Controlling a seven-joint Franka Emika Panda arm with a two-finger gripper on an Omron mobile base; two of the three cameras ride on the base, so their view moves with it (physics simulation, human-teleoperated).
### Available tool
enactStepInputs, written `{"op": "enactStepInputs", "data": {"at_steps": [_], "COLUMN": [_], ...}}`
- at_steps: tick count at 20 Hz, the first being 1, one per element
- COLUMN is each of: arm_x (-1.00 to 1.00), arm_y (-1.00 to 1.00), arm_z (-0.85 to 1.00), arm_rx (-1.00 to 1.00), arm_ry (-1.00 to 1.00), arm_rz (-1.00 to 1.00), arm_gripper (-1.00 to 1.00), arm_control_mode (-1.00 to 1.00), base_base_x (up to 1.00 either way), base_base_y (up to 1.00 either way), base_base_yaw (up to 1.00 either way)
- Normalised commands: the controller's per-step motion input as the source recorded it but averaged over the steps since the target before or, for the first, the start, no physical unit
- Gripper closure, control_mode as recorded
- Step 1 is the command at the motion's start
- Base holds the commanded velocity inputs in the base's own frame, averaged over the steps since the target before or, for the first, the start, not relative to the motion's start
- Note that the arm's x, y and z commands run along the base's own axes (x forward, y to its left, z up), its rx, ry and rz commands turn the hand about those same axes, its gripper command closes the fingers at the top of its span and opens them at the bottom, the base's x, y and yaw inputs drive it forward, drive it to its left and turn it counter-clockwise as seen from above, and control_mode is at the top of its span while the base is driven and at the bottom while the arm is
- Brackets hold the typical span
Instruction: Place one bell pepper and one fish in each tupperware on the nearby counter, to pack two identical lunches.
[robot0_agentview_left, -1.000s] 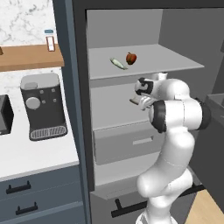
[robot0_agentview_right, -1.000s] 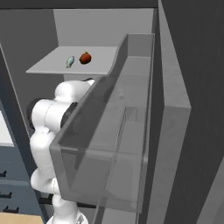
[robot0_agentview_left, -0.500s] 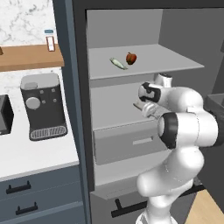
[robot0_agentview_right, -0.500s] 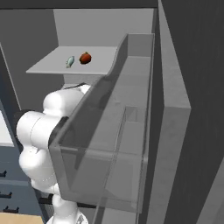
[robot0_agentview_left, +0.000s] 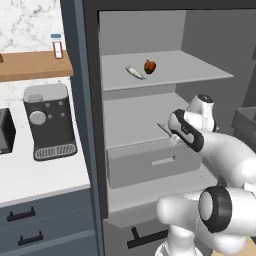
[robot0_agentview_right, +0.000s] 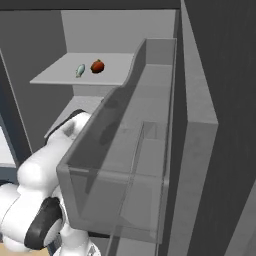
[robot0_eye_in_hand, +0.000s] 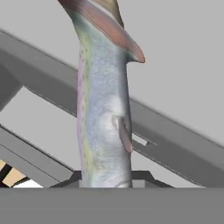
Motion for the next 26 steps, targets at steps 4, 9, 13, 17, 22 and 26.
{"op": "enactStepInputs", "data": {"at_steps": [4,9,13,17,22,26], "arm_x": [-1.00,-0.99,0.00,0.00,0.00,0.00], "arm_y": [0.03,0.24,0.00,0.00,0.00,0.00], "arm_z": [0.61,0.65,0.00,0.00,0.00,0.00], "arm_rx": [0.00,-0.03,0.00,0.00,0.00,0.00], "arm_ry": [-0.30,-0.27,0.00,0.00,0.00,0.00], "arm_rz": [0.00,0.00,0.00,0.00,0.00,0.00], "arm_gripper": [1.00,1.00,1.00,1.00,1.00,1.00], "arm_control_mode": [-1.00,-1.00,1.00,1.00,1.00,1.00], "base_base_x": [0.00,0.00,-1.00,-1.00,-0.46,0.00], "base_base_y": [0.00,0.00,0.42,0.66,1.00,1.00], "base_base_yaw": [0.00,0.00,0.00,0.02,0.10,0.04]}}
